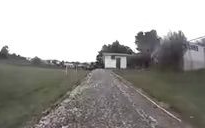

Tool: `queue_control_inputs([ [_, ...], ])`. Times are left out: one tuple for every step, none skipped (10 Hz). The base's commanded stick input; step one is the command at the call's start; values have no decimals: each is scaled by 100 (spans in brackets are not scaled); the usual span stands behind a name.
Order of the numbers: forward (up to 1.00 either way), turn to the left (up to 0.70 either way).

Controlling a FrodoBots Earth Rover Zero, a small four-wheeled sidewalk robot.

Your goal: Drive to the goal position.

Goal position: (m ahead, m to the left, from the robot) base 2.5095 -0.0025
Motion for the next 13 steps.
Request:
queue_control_inputs([
  [85, 0],
  [85, 0],
  [85, 0],
  [85, 0],
  [85, 0],
  [85, 0],
  [85, 0],
  [85, 0],
  [85, 0],
  [85, 0],
  [85, 0],
  [85, 0],
  [85, 0],
])
